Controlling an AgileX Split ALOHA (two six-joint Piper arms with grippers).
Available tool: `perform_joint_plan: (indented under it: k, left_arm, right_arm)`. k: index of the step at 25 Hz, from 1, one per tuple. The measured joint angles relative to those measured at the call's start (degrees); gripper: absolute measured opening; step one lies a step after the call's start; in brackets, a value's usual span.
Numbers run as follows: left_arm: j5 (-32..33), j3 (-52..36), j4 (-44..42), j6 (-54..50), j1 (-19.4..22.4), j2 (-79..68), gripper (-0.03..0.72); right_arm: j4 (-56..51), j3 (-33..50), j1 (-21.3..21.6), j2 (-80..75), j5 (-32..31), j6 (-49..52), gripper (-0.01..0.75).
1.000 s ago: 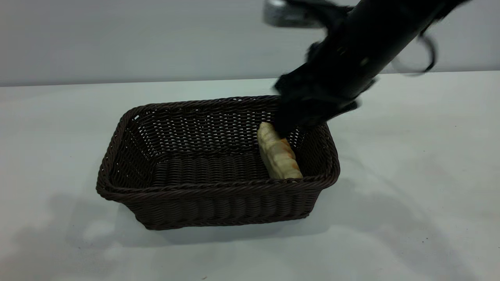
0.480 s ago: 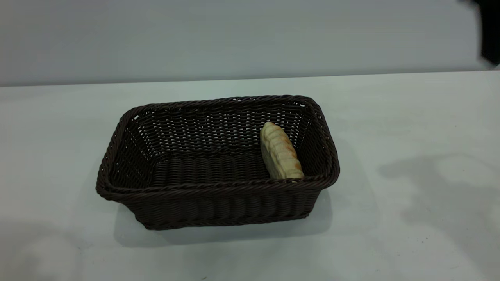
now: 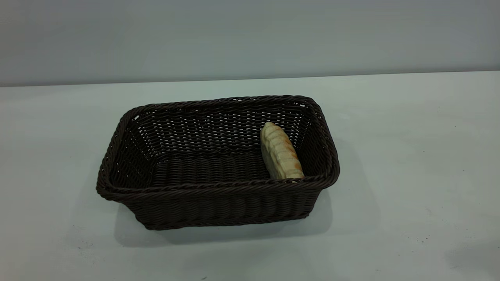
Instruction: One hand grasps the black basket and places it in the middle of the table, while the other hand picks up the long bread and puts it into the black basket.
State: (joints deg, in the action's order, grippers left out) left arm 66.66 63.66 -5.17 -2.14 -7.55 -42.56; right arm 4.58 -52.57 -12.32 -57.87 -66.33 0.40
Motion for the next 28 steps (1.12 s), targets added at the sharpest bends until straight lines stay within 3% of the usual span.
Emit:
perform_joint_plan:
  k: [9,18,28]
  left_arm:
    - [0.0,-14.2,1.8,-0.2,0.0,16.1,0.538]
    - [0.0,-26.1,2.6,-0.3,0.0,27.1,0.538]
    - [0.0,-33.1,2.6,-0.3,0.0,35.3,0.538]
  right_arm:
    - [-1.8,12.7,0.0,25.7,-1.5,-2.3,0.46]
    - [-7.0,23.2,0.0,36.8,2.0,-4.0,0.459]
    - [-8.1,23.9,0.0,42.1,2.4,-5.7,0.459]
